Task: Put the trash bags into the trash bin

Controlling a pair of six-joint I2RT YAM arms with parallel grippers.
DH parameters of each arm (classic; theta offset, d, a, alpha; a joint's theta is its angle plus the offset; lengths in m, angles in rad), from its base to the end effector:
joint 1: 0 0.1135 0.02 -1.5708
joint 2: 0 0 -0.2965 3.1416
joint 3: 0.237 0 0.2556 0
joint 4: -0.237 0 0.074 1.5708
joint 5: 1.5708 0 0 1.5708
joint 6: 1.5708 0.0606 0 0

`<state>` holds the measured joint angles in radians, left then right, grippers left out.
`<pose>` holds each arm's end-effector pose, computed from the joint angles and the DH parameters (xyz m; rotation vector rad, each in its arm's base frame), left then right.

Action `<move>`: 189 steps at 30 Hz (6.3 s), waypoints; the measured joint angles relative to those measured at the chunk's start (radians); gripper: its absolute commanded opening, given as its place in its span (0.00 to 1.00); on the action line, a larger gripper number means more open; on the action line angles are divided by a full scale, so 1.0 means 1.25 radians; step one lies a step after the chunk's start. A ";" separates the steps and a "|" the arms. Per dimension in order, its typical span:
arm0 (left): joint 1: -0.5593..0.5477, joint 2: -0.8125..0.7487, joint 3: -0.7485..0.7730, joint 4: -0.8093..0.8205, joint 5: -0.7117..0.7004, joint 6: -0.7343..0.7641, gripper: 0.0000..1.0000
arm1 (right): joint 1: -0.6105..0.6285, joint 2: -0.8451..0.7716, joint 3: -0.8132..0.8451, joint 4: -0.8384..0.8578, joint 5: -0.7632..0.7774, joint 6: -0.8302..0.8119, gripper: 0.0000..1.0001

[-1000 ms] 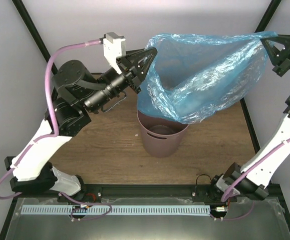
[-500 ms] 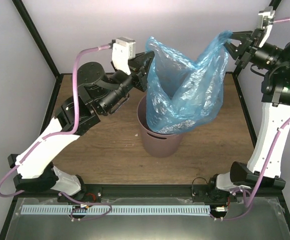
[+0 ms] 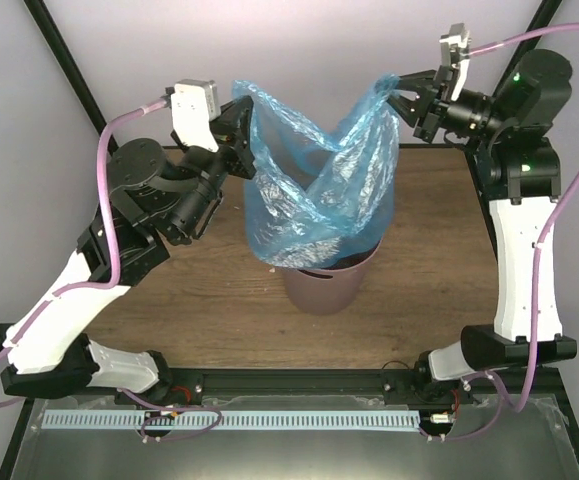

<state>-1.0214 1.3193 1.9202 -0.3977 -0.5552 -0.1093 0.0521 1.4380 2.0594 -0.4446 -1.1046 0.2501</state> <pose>0.1526 -0.1881 0.6160 0.1697 1.4113 -0.5592 0.2443 0.0669 0.6186 -0.8046 1.3558 1.0018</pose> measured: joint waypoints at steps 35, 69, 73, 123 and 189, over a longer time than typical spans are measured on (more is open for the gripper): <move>0.028 0.167 -0.024 0.063 0.236 -0.063 0.58 | -0.198 -0.145 -0.261 -0.042 0.115 -0.056 0.01; 0.160 -0.106 -0.524 -0.110 0.335 -0.188 0.16 | -0.198 -0.167 -0.271 -0.062 0.093 -0.034 0.01; 0.145 -0.051 -0.524 -0.048 0.417 -0.206 0.14 | -0.198 -0.178 -0.272 -0.063 0.087 -0.034 0.01; 0.172 -0.128 -0.240 -0.316 0.786 -0.028 0.42 | -0.051 -0.138 -0.411 -0.034 0.048 -0.062 0.01; -0.123 0.209 -0.096 -0.200 0.255 -0.329 0.58 | -0.052 -0.201 -0.446 -0.004 0.102 -0.038 0.01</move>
<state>-1.1751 1.5803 1.8000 -0.6476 -0.2367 -0.5205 -0.0135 1.1873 1.5024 -0.4492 -0.9775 0.2031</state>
